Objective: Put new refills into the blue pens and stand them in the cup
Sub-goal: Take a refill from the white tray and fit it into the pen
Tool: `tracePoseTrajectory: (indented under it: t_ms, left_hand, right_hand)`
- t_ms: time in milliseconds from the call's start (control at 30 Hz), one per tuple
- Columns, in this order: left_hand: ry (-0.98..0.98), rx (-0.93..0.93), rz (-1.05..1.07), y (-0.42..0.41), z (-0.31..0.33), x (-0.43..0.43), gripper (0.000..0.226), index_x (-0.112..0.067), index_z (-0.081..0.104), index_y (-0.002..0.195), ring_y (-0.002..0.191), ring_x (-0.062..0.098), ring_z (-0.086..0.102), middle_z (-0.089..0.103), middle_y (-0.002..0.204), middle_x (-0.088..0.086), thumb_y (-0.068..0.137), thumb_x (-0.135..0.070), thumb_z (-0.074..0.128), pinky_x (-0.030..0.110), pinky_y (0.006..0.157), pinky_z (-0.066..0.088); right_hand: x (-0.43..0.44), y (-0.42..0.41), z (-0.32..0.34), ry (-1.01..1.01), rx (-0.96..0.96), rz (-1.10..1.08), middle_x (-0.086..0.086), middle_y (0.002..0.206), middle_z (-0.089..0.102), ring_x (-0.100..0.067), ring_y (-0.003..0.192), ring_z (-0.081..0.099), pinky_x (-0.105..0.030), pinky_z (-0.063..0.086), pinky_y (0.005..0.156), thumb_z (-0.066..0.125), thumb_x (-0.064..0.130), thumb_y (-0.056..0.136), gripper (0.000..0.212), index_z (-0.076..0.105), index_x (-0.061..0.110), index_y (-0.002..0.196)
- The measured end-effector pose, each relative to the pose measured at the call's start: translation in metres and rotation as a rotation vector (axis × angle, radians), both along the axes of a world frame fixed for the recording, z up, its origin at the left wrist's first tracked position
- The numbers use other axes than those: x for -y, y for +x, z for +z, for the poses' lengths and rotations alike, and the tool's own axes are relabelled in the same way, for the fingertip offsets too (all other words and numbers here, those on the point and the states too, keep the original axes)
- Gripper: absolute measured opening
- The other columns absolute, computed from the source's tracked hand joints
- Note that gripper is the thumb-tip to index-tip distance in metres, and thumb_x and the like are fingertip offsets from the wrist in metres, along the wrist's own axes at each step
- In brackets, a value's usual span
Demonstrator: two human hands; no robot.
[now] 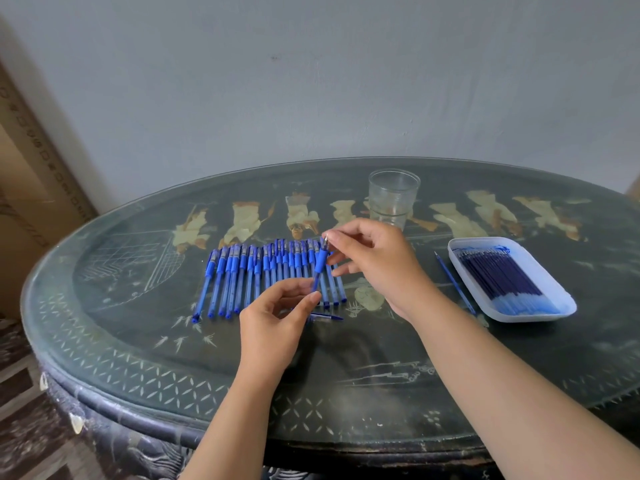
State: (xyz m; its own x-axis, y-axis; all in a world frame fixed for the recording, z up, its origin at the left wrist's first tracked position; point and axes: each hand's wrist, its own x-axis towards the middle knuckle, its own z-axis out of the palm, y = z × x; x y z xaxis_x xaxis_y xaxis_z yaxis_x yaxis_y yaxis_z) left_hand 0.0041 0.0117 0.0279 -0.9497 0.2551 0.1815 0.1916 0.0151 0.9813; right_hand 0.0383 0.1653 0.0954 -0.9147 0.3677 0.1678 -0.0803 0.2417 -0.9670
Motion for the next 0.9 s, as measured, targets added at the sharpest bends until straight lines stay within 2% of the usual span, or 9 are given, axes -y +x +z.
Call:
tracePoseTrajectory:
  t_ms: [133,267,367,533,600,700,800,900]
  left_hand:
    - [0.021,0.016,0.010,-0.001,-0.001,0.001,0.017,-0.022,0.075,0.090,0.081,0.008,0.071,0.075,0.085,-0.006,0.079,-0.010,0.078,0.015,0.072,0.053]
    - [0.026,0.033,0.019,-0.002,-0.002,-0.001,0.017,-0.022,0.075,0.090,0.080,0.007,0.071,0.075,0.084,-0.006,0.078,-0.010,0.078,0.015,0.072,0.054]
    - [0.008,0.025,0.030,-0.002,-0.003,0.000,0.017,-0.023,0.075,0.091,0.080,0.005,0.070,0.075,0.084,-0.009,0.079,-0.011,0.078,0.015,0.072,0.053]
    - [0.019,0.041,0.049,0.000,-0.001,0.002,0.017,-0.019,0.075,0.090,0.076,0.004,0.069,0.075,0.083,-0.007,0.078,-0.007,0.078,0.012,0.070,0.052]
    - [0.008,0.044,0.049,0.000,0.000,0.002,0.016,-0.019,0.075,0.090,0.077,0.005,0.070,0.075,0.083,-0.006,0.079,-0.007,0.078,0.013,0.071,0.053]
    - [0.001,0.046,0.043,0.002,0.000,0.003,0.016,-0.020,0.075,0.089,0.079,0.005,0.070,0.075,0.083,-0.007,0.079,-0.007,0.078,0.014,0.072,0.053]
    - [-0.018,0.042,0.037,0.003,0.002,0.002,0.016,-0.021,0.075,0.089,0.078,0.003,0.070,0.075,0.083,-0.009,0.079,-0.008,0.078,0.012,0.072,0.052]
    - [-0.018,0.077,0.038,0.002,0.003,0.000,0.016,-0.021,0.076,0.090,0.080,0.004,0.070,0.076,0.084,-0.008,0.079,-0.009,0.078,0.015,0.076,0.054]
  right_hand:
    - [0.002,-0.004,-0.003,-0.066,-0.025,0.010,-0.007,0.090,0.071,-0.018,0.079,0.072,-0.037,0.062,0.069,0.068,0.022,0.090,0.019,0.065,0.008,0.102]
    - [-0.001,-0.006,-0.006,-0.080,-0.041,0.092,-0.010,0.095,0.069,-0.021,0.086,0.071,-0.040,0.062,0.072,0.059,0.019,0.097,0.023,0.066,0.018,0.119]
    - [-0.003,-0.008,-0.009,-0.055,-0.054,0.094,0.001,0.094,0.072,-0.018,0.085,0.071,-0.040,0.062,0.071,0.058,0.013,0.097,0.018,0.072,0.013,0.109]
    - [0.003,-0.011,-0.013,-0.079,-0.036,0.067,-0.004,0.086,0.071,-0.018,0.081,0.072,-0.041,0.062,0.071,0.069,0.020,0.090,0.013,0.066,0.010,0.099]
    - [0.005,-0.010,-0.012,-0.111,-0.047,0.076,-0.001,0.081,0.068,-0.018,0.082,0.071,-0.043,0.062,0.070,0.068,0.020,0.091,0.016,0.065,0.013,0.105]
    - [0.006,-0.005,-0.011,-0.108,-0.037,0.110,-0.002,0.089,0.068,-0.018,0.085,0.070,-0.042,0.062,0.071,0.059,0.018,0.097,0.019,0.070,0.018,0.112]
    - [0.007,-0.001,-0.011,-0.091,-0.019,0.050,0.001,0.089,0.072,-0.012,0.077,0.070,-0.037,0.062,0.069,0.063,0.018,0.094,0.013,0.071,0.011,0.102]
    - [0.008,-0.002,-0.013,-0.129,-0.016,-0.005,-0.003,0.087,0.072,-0.014,0.076,0.072,-0.037,0.062,0.067,0.071,0.019,0.089,0.017,0.066,0.004,0.096]
